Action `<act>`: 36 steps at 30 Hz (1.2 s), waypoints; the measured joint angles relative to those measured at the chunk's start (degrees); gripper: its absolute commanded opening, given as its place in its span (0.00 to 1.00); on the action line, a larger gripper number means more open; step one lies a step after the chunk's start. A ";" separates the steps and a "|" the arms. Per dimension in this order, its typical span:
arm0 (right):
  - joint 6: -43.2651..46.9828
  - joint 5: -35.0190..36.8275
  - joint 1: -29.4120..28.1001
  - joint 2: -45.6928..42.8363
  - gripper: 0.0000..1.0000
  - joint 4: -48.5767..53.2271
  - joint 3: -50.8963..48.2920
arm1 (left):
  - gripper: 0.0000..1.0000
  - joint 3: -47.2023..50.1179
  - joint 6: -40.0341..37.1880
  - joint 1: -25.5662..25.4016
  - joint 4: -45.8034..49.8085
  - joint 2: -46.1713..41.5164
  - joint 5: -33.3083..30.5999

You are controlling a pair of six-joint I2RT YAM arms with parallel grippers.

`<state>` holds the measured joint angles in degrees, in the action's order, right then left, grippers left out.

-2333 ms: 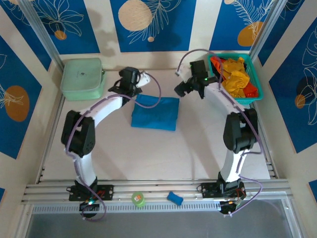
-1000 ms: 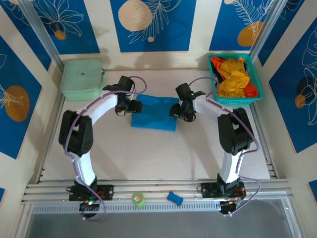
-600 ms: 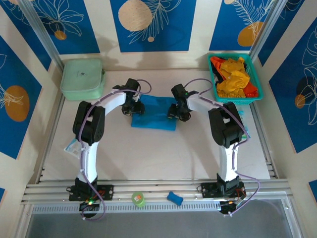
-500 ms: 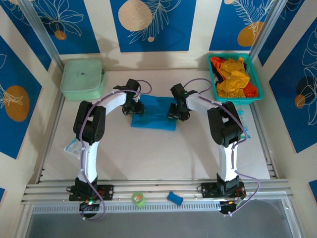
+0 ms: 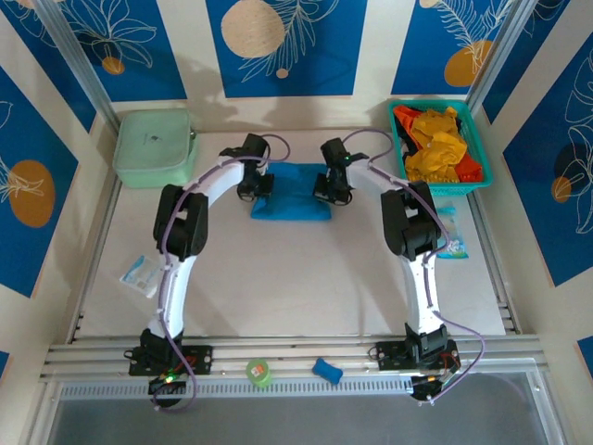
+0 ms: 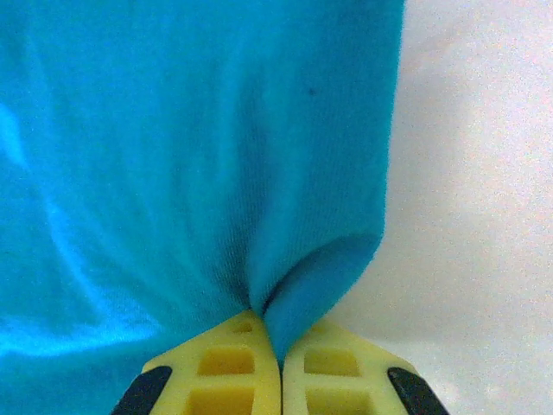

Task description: Fold and stack the t-shirts

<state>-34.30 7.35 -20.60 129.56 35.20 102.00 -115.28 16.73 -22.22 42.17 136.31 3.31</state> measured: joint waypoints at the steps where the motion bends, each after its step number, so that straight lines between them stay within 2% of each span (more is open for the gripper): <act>1: 0.94 -0.11 0.79 1.60 0.00 0.15 2.58 | 0.00 -4.63 -0.68 0.15 0.87 2.69 -0.46; 5: 4.46 -0.42 3.80 9.57 0.00 1.73 15.65 | 0.00 -23.87 -2.62 0.85 5.31 13.40 -1.01; 8: 6.51 -1.14 5.40 15.72 0.00 3.50 26.01 | 0.00 -32.63 -4.07 1.55 6.36 18.43 -0.92; 15: 7.98 -3.43 6.71 25.70 0.00 6.69 43.25 | 0.00 -34.47 -10.10 2.05 4.35 19.47 -3.37; 23: 4.37 -4.87 6.80 26.97 0.00 6.12 44.81 | 0.00 -34.47 -14.08 2.73 -0.72 19.52 -5.49; 24: 3.82 -5.05 6.80 27.06 0.02 5.90 44.85 | 0.03 -34.47 -14.29 2.82 -1.14 19.52 -5.60; 25: 3.32 -5.18 6.82 27.10 0.10 5.75 44.89 | 0.16 -34.47 -14.38 2.89 -1.44 19.52 -5.75; 28: 2.25 -5.44 6.82 27.28 0.39 5.68 45.20 | 0.75 -34.47 -15.23 2.99 -1.68 19.52 -6.12; 30: 1.79 -5.46 7.04 27.80 0.59 6.21 46.45 | 0.94 -34.47 -15.39 3.13 -1.70 19.52 -6.43; 31: 1.25 -5.64 7.21 28.11 0.67 6.64 47.36 | 1.00 -34.40 -15.39 3.23 -1.73 19.52 -6.45; 34: 1.07 -6.19 7.87 28.17 0.82 8.17 49.46 | 1.00 -33.97 -15.52 3.52 -1.60 19.32 -6.86; 36: 1.29 -6.21 8.24 27.80 0.88 8.76 50.23 | 0.99 -33.46 -15.82 3.65 -1.05 18.69 -7.04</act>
<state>-33.01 1.15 -12.36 157.36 43.97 152.22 -148.75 0.91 -18.57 41.12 155.00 -3.73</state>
